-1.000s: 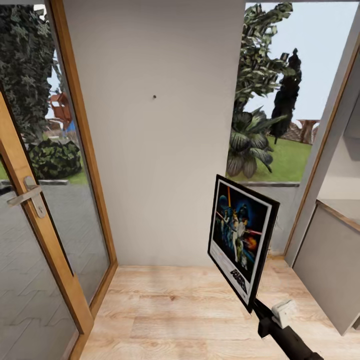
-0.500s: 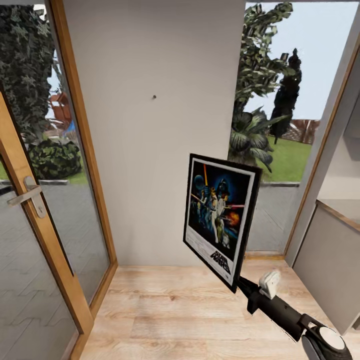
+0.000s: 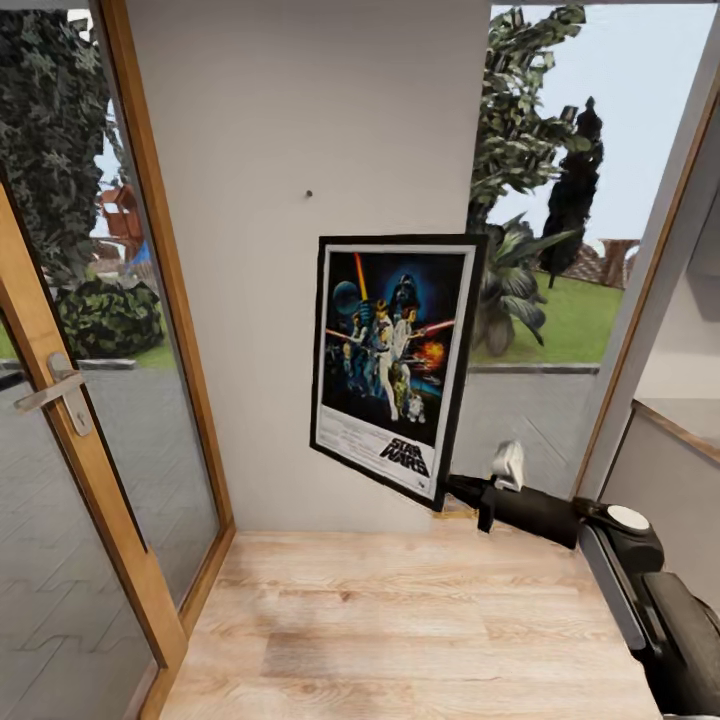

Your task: Pick up the poster from the kitchen countertop and hang it on one of the wall nails in the kitchen.

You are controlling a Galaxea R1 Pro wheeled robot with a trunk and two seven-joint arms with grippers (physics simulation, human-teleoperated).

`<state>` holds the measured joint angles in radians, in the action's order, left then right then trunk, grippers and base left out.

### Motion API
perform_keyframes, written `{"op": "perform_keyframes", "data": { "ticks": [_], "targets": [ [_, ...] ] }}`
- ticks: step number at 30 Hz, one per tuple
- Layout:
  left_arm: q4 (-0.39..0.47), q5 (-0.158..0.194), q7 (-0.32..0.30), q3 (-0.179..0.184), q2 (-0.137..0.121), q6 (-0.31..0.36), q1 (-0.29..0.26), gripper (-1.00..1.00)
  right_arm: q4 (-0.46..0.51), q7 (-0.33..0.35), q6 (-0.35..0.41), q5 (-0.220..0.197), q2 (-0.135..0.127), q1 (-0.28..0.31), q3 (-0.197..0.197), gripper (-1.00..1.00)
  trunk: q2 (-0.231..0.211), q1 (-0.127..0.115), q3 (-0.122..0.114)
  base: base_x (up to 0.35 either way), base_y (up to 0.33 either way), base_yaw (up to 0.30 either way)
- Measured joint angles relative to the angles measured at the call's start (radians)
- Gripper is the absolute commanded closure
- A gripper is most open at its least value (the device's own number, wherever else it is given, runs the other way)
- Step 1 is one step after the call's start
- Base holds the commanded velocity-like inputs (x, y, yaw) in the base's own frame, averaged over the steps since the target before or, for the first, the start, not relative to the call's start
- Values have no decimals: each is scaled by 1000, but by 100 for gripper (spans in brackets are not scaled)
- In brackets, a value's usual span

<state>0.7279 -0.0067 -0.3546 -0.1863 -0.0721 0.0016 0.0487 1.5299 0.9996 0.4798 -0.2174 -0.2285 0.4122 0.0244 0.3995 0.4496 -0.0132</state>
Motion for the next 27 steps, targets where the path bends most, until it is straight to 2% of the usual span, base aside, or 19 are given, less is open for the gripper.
{"op": "perform_keyframes", "data": {
  "ticks": [1,3,4,7,10,12,13,16,18,22,27],
  "targets": [
    [0,0,-5,0,-2,0,0,-100,-2,40,39,-5,0,46,0,100,0,0,0,0,0,0],
    [0,0,-6,0,-3,0,0,-100,-3,65,59,-1,0,81,-1,100,0,0,0,0,0,0],
    [0,0,-7,0,-3,0,0,-100,-7,124,94,-7,0,135,-4,100,0,0,0,0,0,0],
    [1,0,-8,0,-3,0,0,-100,-13,159,116,-3,0,192,-8,100,0,0,0,0,0,0],
    [2,1,-8,0,-4,0,0,-100,-21,209,167,-3,0,225,-12,100,0,0,0,0,0,0],
    [2,1,-8,0,-4,0,0,-100,-23,237,177,-3,0,238,-13,100,0,0,0,0,0,0],
    [3,1,-8,0,-4,0,0,-100,-25,277,188,0,-1,254,-14,100,0,0,0,0,0,0],
    [3,1,-8,0,-4,-1,0,-100,-26,302,191,12,-6,260,-20,100,0,0,0,0,0,0],
    [4,0,-8,0,-4,-1,0,-100,-34,350,192,22,-13,264,-46,100,0,0,0,0,0,0],
    [5,1,-8,0,-4,-1,0,-100,-52,383,192,26,-17,266,-66,100,0,0,0,0,0,0],
    [7,1,-8,0,-4,-2,0,-100,-58,392,191,27,-17,267,-73,100,0,0,0,0,0,0]
  ]
}}
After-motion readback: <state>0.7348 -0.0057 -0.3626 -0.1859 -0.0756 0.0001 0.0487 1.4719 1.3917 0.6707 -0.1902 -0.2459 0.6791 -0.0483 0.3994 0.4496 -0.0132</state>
